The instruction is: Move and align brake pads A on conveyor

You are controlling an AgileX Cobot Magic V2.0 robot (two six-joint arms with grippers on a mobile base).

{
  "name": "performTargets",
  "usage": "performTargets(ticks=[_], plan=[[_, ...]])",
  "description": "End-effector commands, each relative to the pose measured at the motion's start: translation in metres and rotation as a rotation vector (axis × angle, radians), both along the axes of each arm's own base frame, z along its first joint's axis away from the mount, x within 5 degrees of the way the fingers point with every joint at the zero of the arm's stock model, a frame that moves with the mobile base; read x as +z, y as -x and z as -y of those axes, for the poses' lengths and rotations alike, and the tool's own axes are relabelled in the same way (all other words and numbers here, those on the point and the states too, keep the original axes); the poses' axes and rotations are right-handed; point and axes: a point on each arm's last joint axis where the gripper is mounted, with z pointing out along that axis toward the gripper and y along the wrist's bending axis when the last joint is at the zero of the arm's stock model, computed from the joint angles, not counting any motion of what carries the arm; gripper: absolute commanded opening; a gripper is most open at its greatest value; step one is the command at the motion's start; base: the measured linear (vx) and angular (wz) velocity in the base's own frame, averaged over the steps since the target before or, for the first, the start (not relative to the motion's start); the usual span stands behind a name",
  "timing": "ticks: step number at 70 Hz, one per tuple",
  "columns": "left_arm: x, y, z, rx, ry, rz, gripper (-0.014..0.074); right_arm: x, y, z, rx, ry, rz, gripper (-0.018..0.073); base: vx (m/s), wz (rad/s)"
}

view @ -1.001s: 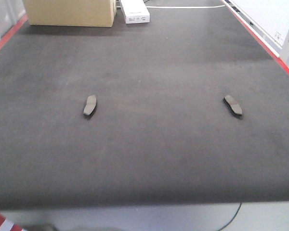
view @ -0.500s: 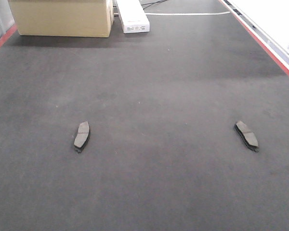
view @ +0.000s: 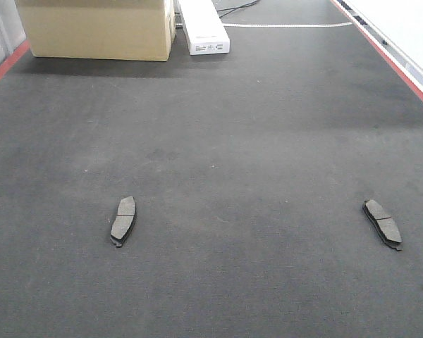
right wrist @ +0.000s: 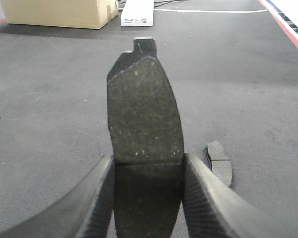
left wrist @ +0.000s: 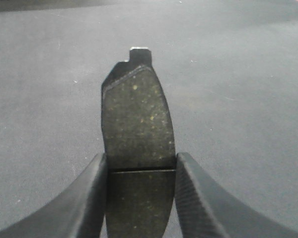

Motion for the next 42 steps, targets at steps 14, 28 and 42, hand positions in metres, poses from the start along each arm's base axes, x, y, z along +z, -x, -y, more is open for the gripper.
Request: performTargets(ticks=[14,28,42], plan=[[0.0164,-0.0037,0.0010,0.003,0.038,0.102,-0.0006,0.0172,-0.0011,-0.0011,0.014,-0.003,0.115,0.0003,0.03,-0.01],[0.0164,-0.0037,0.0010,0.003,0.038,0.102,-0.0006,0.0172,-0.0011,-0.0011,0.014,-0.003,0.115,0.0003,0.03,0.01],[0.0164,-0.0037,0.0010,0.003,0.038,0.102,-0.0006,0.0172,-0.0011,-0.0011,0.014,-0.003,0.115,0.0003,0.02,0.00]])
